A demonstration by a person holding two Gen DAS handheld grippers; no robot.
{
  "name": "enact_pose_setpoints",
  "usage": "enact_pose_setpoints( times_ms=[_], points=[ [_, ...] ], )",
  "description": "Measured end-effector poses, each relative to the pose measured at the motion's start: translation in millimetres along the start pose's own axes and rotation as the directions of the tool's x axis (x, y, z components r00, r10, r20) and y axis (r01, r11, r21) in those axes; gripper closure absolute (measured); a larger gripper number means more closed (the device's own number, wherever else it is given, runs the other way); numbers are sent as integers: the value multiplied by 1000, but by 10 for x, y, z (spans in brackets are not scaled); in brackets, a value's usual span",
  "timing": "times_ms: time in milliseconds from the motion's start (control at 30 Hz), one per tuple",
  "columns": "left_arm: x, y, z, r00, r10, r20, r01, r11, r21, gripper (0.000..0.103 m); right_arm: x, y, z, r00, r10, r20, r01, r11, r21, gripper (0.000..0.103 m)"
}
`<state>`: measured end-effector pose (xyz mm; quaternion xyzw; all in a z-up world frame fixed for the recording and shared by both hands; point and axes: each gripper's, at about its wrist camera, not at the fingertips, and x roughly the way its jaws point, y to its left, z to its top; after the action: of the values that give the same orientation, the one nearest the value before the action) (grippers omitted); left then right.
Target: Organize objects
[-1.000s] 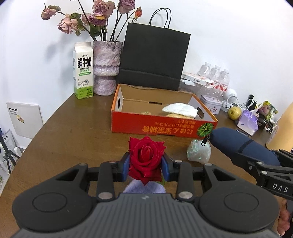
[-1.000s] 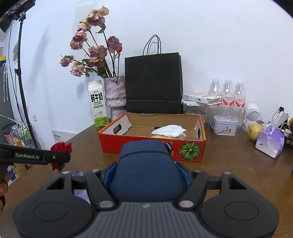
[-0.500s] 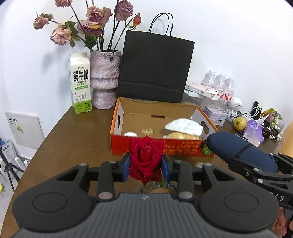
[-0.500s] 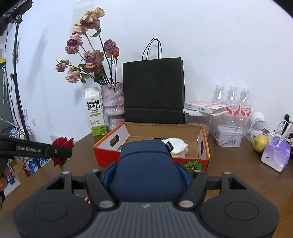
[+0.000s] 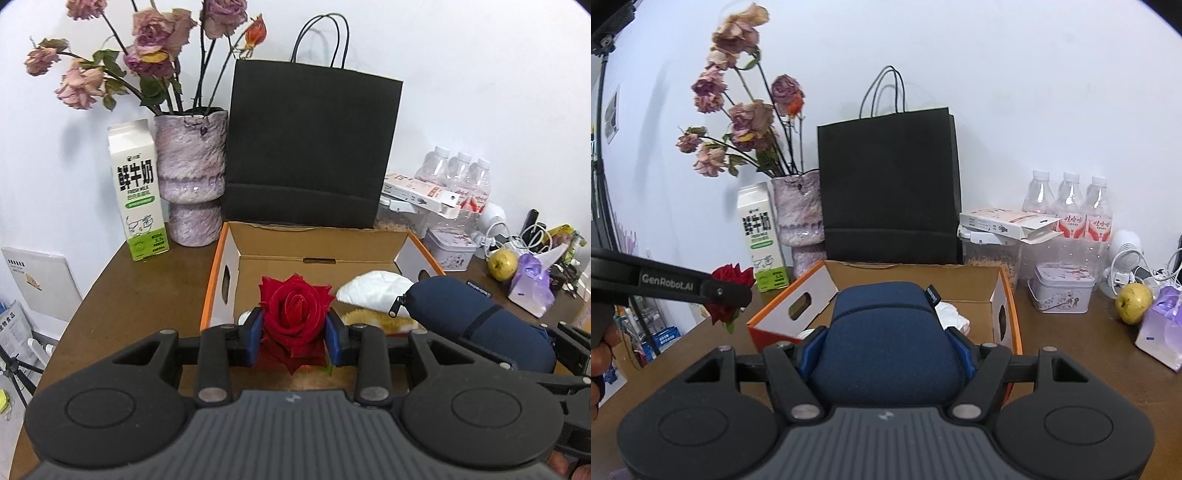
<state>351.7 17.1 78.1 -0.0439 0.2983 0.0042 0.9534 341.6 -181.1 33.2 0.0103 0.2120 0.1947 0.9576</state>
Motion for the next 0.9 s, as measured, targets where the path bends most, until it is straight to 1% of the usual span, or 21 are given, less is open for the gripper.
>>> enact_pose_setpoints(
  times_ms=[267, 567, 900],
  points=[
    [422, -67, 216, 1000, 22, -12, -22, 999, 33, 69, 441, -148, 86, 1000, -8, -9, 8, 1000, 6, 36],
    [840, -48, 413, 998, 51, -23, -51, 999, 19, 69, 899, -295, 184, 1000, -9, -18, 10, 1000, 7, 36],
    [1180, -27, 465, 996, 78, -36, -77, 997, 30, 69, 1279, -403, 216, 1000, -4, -29, 5, 1000, 16, 36]
  ],
)
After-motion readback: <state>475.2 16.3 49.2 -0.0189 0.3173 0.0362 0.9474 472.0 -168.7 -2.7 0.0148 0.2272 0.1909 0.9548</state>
